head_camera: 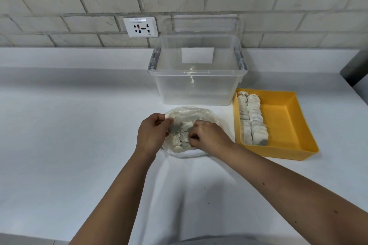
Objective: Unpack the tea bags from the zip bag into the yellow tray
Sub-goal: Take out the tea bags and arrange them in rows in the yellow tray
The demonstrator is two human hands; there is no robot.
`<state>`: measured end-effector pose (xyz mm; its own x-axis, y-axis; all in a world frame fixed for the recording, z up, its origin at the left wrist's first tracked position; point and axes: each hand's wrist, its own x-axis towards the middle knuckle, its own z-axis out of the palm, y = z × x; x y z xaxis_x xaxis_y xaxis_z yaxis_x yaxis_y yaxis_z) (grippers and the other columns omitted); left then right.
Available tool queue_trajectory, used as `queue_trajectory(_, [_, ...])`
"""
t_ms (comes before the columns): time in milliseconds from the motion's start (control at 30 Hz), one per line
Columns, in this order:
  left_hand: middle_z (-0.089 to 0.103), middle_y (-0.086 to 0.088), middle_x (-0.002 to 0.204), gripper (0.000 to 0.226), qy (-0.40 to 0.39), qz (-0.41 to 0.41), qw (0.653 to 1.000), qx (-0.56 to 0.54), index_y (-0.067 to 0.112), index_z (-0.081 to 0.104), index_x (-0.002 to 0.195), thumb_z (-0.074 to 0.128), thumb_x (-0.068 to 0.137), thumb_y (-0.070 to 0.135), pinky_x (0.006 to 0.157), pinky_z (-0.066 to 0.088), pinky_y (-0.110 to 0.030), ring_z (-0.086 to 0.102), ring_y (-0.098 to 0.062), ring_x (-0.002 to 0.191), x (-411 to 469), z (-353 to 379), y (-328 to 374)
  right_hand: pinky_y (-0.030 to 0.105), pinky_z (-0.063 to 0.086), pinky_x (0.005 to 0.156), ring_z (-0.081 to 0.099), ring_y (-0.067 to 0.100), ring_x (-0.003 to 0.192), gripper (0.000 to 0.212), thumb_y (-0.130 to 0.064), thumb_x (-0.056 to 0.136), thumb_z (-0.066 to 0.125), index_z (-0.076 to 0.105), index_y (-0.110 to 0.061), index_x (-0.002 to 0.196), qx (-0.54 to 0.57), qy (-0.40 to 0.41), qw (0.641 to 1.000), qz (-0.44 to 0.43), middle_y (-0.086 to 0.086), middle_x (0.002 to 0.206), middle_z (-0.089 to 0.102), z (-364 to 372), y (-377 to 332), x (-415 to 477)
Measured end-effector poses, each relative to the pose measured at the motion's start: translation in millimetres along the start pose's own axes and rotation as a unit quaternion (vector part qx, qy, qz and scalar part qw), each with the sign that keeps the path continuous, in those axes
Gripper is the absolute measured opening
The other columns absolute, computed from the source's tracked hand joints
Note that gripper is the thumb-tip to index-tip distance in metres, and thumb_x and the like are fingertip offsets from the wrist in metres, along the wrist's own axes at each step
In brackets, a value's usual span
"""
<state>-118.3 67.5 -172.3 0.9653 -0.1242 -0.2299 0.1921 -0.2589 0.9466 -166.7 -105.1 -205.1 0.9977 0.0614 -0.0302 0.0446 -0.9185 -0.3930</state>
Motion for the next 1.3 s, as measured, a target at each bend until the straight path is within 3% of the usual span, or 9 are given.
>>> queue_trajectory(200, [0.069,-0.003,0.077,0.012,0.005,-0.001,1.000,-0.006,0.013,0.069,0.080,0.067,0.091,0.019,0.088,0.059,-0.050,0.069,-0.033,0.087,0,0,1,0.034,0.051,0.069,0.060,0.021,0.077,0.013,-0.019,0.084,0.061,0.073,-0.014,0.082,0.039,0.042,0.998,-0.011,0.002,0.089,0.061,-6,8,-8])
queue_trajectory(300, [0.068,-0.001,0.075,0.013,0.005,-0.002,1.000,-0.008,0.013,0.068,0.079,0.067,0.091,0.018,0.088,0.058,-0.050,0.067,-0.024,0.079,1,1,-1,0.035,0.053,0.071,0.061,0.019,0.081,0.008,-0.022,0.081,0.069,0.073,-0.017,0.085,0.031,0.000,0.999,-0.031,-0.001,0.093,0.060,-8,9,-11])
queue_trajectory(467, [0.070,-0.002,0.077,0.012,-0.001,-0.006,1.000,-0.007,0.015,0.069,0.080,0.067,0.091,0.020,0.091,0.057,-0.053,0.069,-0.027,0.082,0,3,-3,0.033,0.051,0.069,0.061,0.020,0.084,0.009,-0.021,0.082,0.067,0.073,-0.016,0.087,0.003,-0.005,0.999,-0.041,-0.007,0.089,0.053,-5,10,-9])
queue_trajectory(600, [0.069,-0.002,0.077,0.012,-0.004,0.000,1.000,-0.004,0.015,0.069,0.081,0.066,0.092,0.019,0.091,0.057,-0.051,0.069,-0.027,0.083,-2,-1,-2,0.031,0.051,0.074,0.063,0.018,0.086,0.008,-0.021,0.084,0.066,0.073,-0.017,0.088,0.045,0.012,0.999,0.002,-0.003,0.092,0.068,-18,12,-8])
queue_trajectory(700, [0.066,-0.008,0.079,0.011,-0.020,0.007,1.000,-0.016,0.012,0.069,0.085,0.065,0.094,0.018,0.089,0.059,-0.045,0.067,-0.024,0.082,-4,-3,0,0.026,0.048,0.068,0.064,0.013,0.073,0.004,-0.018,0.085,0.069,0.067,-0.016,0.083,0.172,0.025,0.984,0.037,-0.004,0.078,0.068,-53,8,-9])
queue_trajectory(833, [0.063,-0.015,0.081,0.013,-0.056,0.006,0.998,-0.025,0.006,0.069,0.091,0.065,0.094,0.018,0.085,0.058,-0.039,0.064,-0.023,0.080,-9,4,3,0.029,0.051,0.055,0.069,0.021,0.067,0.007,-0.012,0.092,0.064,0.062,-0.006,0.094,0.355,-0.078,0.931,0.025,0.009,0.072,0.065,-87,-3,-10])
queue_trajectory(1033, [0.056,-0.001,0.061,0.019,-0.101,-0.031,0.994,-0.039,0.007,0.073,0.089,0.060,0.098,0.017,0.081,0.060,-0.041,0.055,-0.015,0.060,-17,14,3,0.033,0.056,0.056,0.066,0.023,0.059,0.007,-0.013,0.091,0.066,0.063,-0.007,0.091,0.373,0.025,0.923,0.089,0.014,0.069,0.067,-58,-7,-7])
queue_trajectory(1200, [0.054,-0.002,0.063,0.033,-0.100,-0.033,0.993,-0.046,0.003,0.071,0.083,0.064,0.096,0.033,0.073,0.062,-0.031,0.062,-0.018,0.062,-17,10,4,0.029,0.056,0.052,0.065,0.020,0.051,0.012,-0.012,0.088,0.069,0.062,-0.002,0.091,0.393,0.050,0.912,0.109,0.014,0.066,0.068,-49,-11,-3])
queue_trajectory(1300, [0.062,-0.019,0.068,0.026,-0.083,-0.003,0.997,-0.009,0.007,0.073,0.080,0.074,0.088,0.032,0.076,0.063,-0.040,0.065,-0.028,0.069,-13,7,2,0.028,0.054,0.051,0.066,0.022,0.052,0.013,-0.012,0.087,0.070,0.063,-0.002,0.090,0.417,0.065,0.899,0.118,0.018,0.069,0.069,-44,-13,2])
